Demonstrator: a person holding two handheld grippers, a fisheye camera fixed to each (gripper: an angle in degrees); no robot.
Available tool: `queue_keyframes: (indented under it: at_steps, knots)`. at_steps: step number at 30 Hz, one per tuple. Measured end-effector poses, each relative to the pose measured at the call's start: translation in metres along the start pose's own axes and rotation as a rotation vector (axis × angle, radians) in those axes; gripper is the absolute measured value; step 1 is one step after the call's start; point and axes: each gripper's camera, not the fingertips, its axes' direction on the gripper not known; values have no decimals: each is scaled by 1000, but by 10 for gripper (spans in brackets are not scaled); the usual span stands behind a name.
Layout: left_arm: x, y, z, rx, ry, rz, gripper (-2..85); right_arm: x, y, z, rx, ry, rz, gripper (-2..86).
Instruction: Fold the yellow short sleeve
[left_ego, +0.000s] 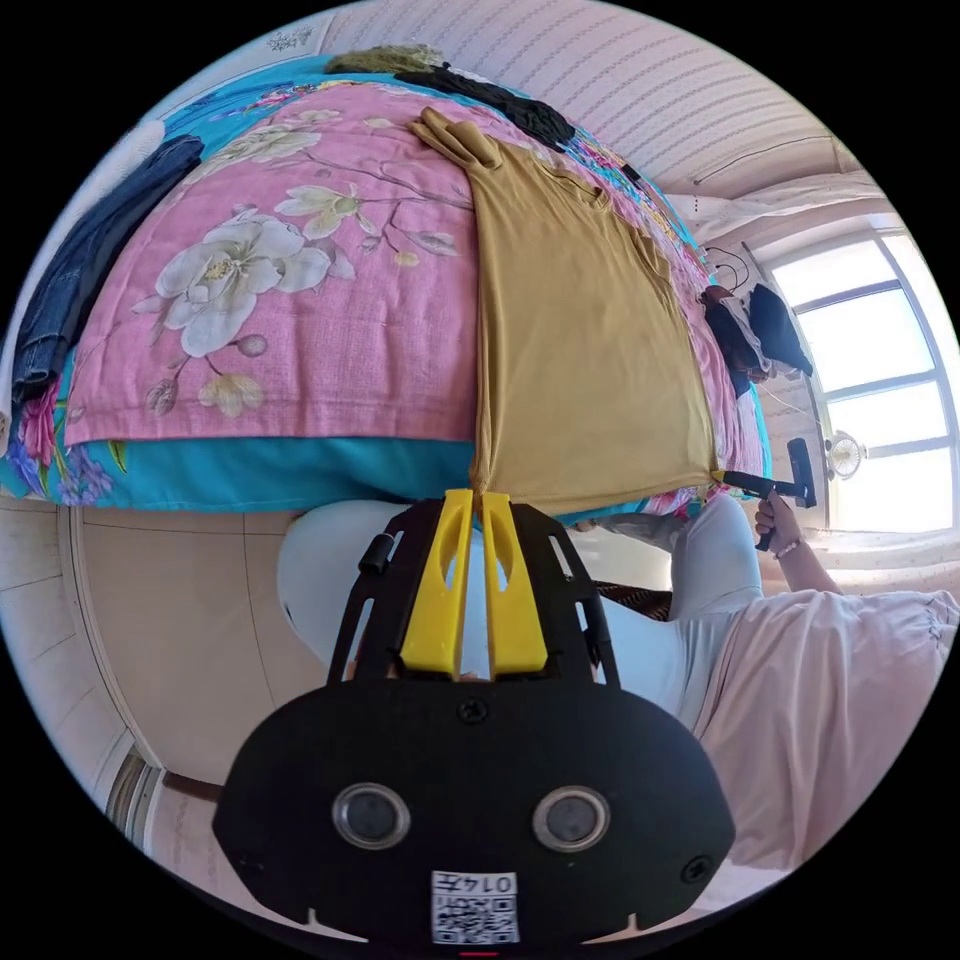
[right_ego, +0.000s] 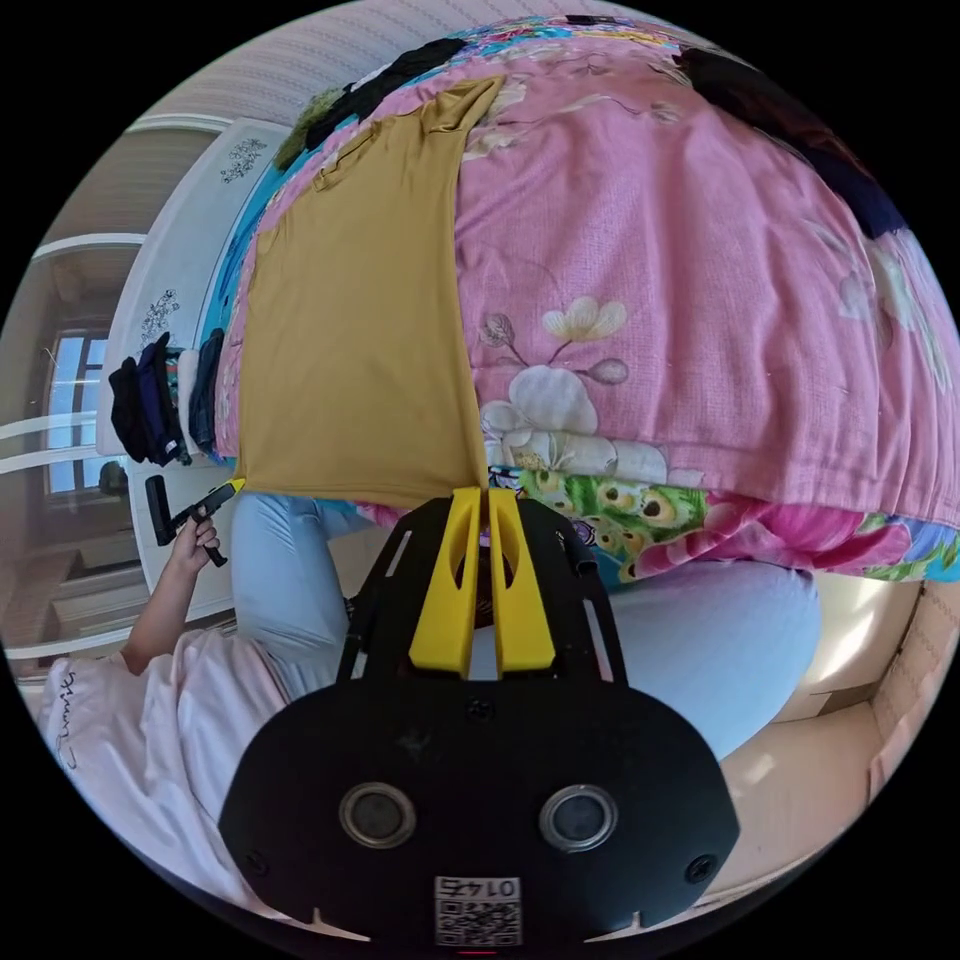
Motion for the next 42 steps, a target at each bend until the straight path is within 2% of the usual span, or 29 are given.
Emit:
queue_keyframes:
  at_steps: [3,9,14,17,22,27,30,33,37,41,42]
  knots:
    - [-10,11,19,-14,-5,-22,-8,-3,3,7,-43,9,-17,7]
    - [-26,27,43,45,43,-93,7,0,5,3,-7,-64,4,10]
    - [-37,43,27,104,-106,-137,-1,13,11,-16,56,-37,14,14]
    - [-26,29,18,127,-176,-62,-5,24,8,-32,123,-25,20,16]
    - [49,-69,52,118,-256,210,-5,31,-30,-55,230,-3,-39,22]
    - [211,-223,161,125,-184,625,5,31,-112,-69,310,-10,-112,45]
    - [290,-297,231,148,-141,724,14,30,-158,-75,334,-7,-119,61]
    - [335,-367,297,138,-116,685,21,35,-201,-85,382,11,-113,63]
    - [348,-435,360,128,-106,571,35,53,-247,-90,391,0,-56,64]
    - [347,-480,454,-61,-164,515,79,73,-257,-89,418,-47,-40,65]
    - [347,-479,466,-43,-187,534,73,78,-256,-88,417,-50,-51,64]
